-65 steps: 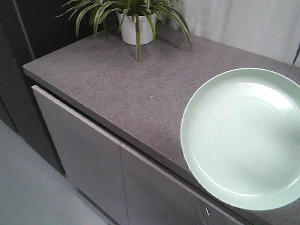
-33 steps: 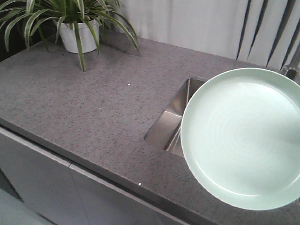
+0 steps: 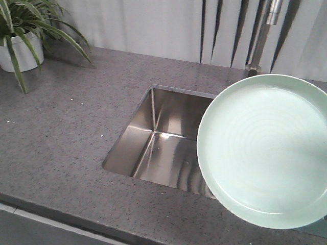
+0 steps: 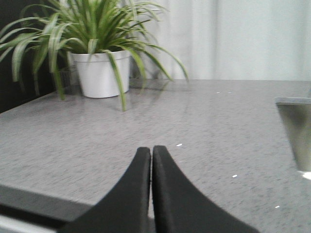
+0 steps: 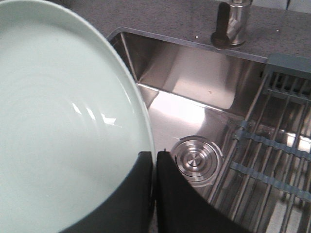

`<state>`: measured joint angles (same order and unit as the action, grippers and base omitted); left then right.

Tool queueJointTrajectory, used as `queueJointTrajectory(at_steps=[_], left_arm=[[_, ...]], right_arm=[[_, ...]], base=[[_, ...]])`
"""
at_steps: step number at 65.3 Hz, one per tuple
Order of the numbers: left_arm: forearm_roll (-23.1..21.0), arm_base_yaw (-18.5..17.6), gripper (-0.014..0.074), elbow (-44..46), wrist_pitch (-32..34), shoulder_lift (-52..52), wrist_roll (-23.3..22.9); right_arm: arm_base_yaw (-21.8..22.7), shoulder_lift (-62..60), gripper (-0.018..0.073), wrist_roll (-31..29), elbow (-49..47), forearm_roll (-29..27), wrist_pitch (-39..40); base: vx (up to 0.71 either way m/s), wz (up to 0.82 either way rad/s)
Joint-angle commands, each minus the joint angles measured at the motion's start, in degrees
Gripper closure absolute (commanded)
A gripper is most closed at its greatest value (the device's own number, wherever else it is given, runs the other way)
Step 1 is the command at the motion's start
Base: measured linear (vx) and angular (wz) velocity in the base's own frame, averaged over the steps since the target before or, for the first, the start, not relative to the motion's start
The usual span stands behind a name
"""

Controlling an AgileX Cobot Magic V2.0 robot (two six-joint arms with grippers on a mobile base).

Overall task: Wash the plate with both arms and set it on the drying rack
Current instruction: 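Position the base in front of the sink and drying rack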

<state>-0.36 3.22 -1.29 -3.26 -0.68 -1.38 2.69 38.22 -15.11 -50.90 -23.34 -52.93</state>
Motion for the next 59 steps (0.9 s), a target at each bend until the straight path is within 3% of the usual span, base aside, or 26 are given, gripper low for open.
queueJointTrajectory(at_steps=[1, 59], left_arm=[[-0.22, -0.29, 0.0603, -1.31, 4.38, -0.83, -0.35], [-0.22, -0.29, 0.0603, -1.31, 4.38, -0.83, -0.35]], right_arm=[[0.39, 0.09, 0.0563, 0.02, -1.42, -1.13, 3.66], [0.39, 0.09, 0.0563, 0.02, -1.42, -1.13, 3.6]], base=[[0.04, -0.38], [0.0, -0.28]])
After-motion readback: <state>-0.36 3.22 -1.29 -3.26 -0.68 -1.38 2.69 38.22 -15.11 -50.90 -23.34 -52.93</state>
